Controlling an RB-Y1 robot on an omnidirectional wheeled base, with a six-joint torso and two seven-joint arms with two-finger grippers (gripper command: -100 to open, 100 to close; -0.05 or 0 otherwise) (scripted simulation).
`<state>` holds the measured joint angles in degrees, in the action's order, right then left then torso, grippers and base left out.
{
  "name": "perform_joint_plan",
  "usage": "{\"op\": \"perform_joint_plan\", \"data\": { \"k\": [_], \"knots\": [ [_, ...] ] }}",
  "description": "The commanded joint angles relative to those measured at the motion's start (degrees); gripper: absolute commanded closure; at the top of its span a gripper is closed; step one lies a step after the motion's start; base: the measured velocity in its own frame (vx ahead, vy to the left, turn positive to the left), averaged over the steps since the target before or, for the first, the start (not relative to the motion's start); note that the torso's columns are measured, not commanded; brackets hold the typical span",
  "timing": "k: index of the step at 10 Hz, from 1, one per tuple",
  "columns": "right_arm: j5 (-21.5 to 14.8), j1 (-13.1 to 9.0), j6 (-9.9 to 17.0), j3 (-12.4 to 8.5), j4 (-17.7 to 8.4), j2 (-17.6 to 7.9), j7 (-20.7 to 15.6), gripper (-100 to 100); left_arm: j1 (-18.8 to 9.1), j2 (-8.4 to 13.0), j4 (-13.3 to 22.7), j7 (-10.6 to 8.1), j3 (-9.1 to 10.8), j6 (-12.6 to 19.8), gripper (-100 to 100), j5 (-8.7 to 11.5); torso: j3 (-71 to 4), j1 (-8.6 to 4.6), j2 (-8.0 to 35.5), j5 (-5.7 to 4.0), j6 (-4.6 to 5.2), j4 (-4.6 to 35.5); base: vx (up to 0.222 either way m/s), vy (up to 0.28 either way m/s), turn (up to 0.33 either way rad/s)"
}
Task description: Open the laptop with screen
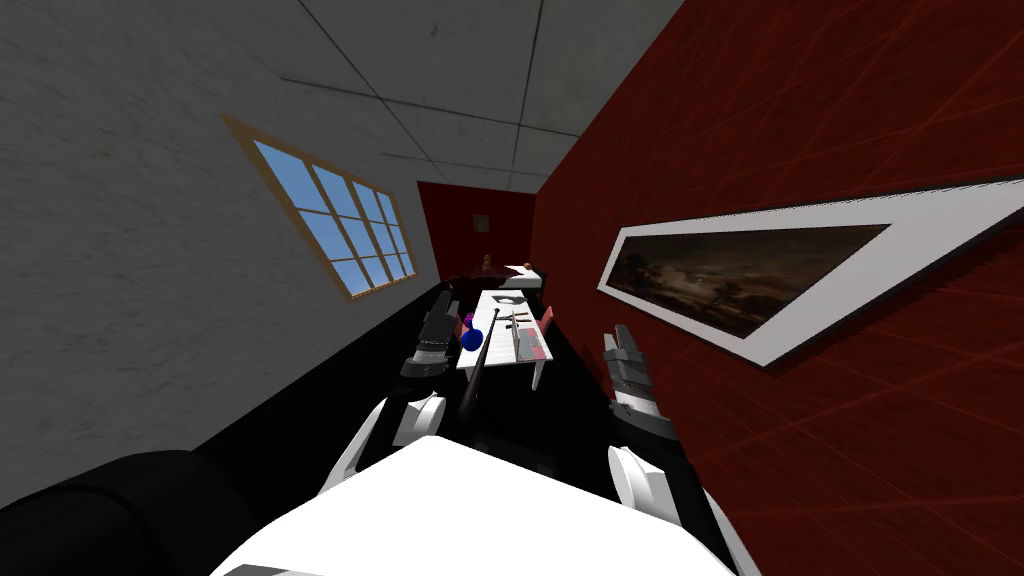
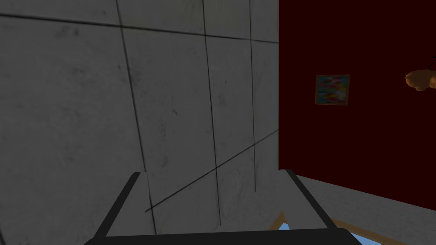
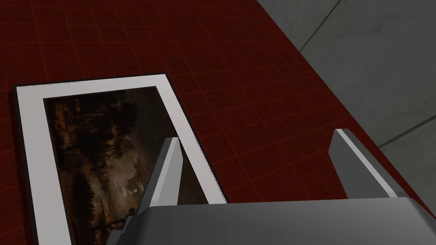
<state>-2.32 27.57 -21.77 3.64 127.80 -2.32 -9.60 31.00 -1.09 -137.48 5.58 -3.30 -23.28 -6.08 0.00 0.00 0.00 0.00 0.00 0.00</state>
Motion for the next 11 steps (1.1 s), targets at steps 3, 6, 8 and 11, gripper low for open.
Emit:
{"op": "perform_joint_plan", "data": {
  "k": [3,6,8,11],
  "knots": [
    [0.0,0.0,0.0,0.0,0.0,0.0,0.0,0,0.0,0.0,0.0,0.0,0.0,0.0,0,0.0,-20.1,0.0,10.0,0.0,0.0,10.1,0.0,0.0,0.0],
    [0.0,0.0,0.0,0.0,0.0,0.0,0.0,0,0.0,0.0,0.0,0.0,0.0,0.0,0,0.0,-45.4,0.0,22.7,0.0,0.0,22.7,0.0,0.0,0.0],
    [0.0,0.0,0.0,0.0,0.0,0.0,0.0,0,0.0,0.0,0.0,0.0,0.0,0.0,0,0.0,-62.3,0.0,31.2,0.0,0.0,31.1,0.0,0.0,0.0],
    [-1.6,-0.6,-0.1,-0.4,-1.3,-2.6,-2.4,-100,0.0,0.0,0.0,0.0,0.0,0.0,0,0.0,-83.1,0.05,41.5,0.01,0.0,41.5,0.011,0.018,-0.002]
  ]
}}
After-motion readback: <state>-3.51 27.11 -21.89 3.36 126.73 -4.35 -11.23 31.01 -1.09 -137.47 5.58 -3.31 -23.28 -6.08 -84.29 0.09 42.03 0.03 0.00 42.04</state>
